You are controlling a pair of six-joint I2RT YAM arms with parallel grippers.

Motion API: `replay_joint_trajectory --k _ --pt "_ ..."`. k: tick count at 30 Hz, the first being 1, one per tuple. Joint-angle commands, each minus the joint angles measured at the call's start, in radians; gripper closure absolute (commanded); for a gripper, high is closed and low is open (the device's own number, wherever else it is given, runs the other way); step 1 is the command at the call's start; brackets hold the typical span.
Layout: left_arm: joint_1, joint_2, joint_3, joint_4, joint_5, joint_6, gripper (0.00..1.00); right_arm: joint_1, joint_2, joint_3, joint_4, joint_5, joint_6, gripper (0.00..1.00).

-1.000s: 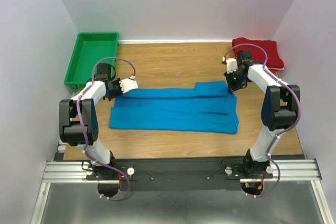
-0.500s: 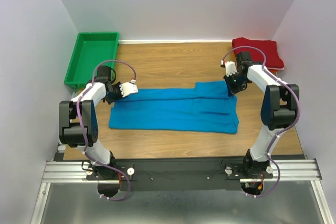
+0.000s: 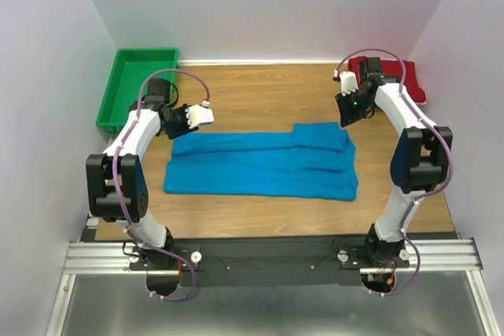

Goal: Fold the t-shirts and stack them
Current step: Fold the tshirt

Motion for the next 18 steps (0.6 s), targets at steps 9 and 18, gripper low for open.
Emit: replay_joint_trajectory --k 9,18 --pt "-0.124 0.101 0.092 0.084 0.107 -0.214 0.58 0.002 0.284 0.223 -0.015 -0.068 0.105 0.57" --pt "-0.318 0.307 0.311 0.218 0.298 -0.661 0.57 0.002 0.331 0.251 -0.013 -0.071 0.12 0.51"
